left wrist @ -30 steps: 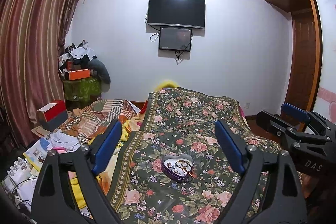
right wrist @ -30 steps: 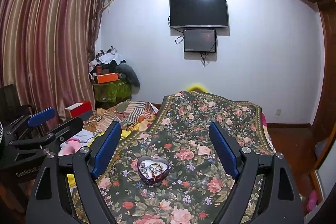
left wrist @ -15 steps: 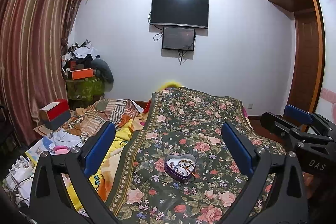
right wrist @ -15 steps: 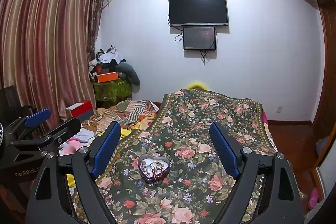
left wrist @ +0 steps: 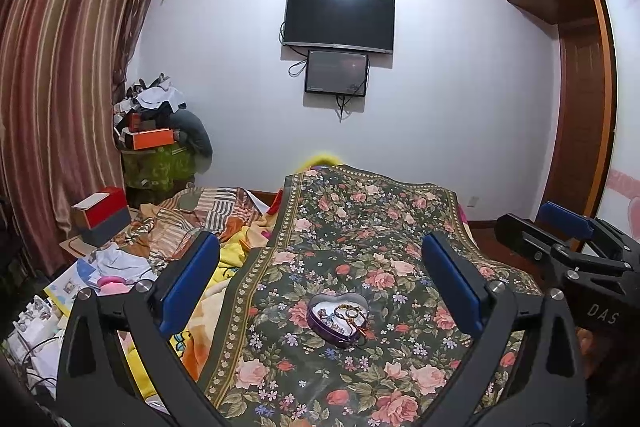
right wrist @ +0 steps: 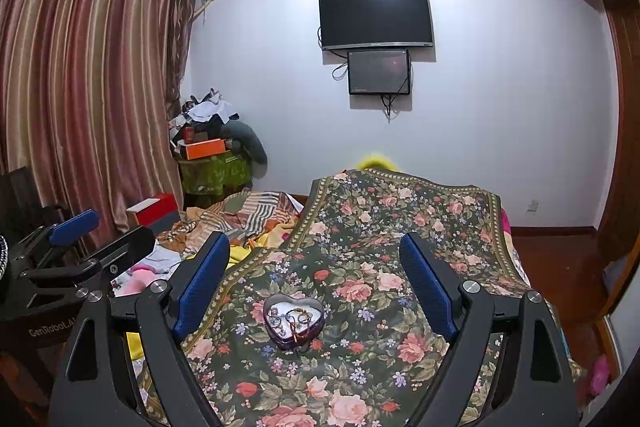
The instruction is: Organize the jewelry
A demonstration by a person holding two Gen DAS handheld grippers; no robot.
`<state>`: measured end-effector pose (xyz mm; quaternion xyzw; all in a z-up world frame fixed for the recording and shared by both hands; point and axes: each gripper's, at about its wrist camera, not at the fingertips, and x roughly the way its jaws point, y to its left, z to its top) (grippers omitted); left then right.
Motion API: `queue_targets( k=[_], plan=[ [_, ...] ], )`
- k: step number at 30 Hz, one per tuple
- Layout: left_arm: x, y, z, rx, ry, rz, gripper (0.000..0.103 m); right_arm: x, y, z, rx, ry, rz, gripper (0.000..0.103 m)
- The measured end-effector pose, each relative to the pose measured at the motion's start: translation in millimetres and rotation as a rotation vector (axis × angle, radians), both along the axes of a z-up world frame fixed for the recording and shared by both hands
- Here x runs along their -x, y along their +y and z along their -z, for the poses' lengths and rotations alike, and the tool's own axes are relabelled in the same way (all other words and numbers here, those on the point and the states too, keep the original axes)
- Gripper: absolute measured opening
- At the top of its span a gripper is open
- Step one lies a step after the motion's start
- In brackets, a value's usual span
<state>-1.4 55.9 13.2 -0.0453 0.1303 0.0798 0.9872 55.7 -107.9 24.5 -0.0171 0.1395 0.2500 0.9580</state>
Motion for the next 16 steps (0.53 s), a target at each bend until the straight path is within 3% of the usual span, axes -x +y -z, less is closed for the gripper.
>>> queue_targets(
  k=[16],
  plan=[
    [-2.5, -0.8, 3.7, 0.01, 0.007, 0.014, 0.101, -1.6, 2.0, 0.7, 0.003, 0.01, 0.003, 0.085]
  ],
)
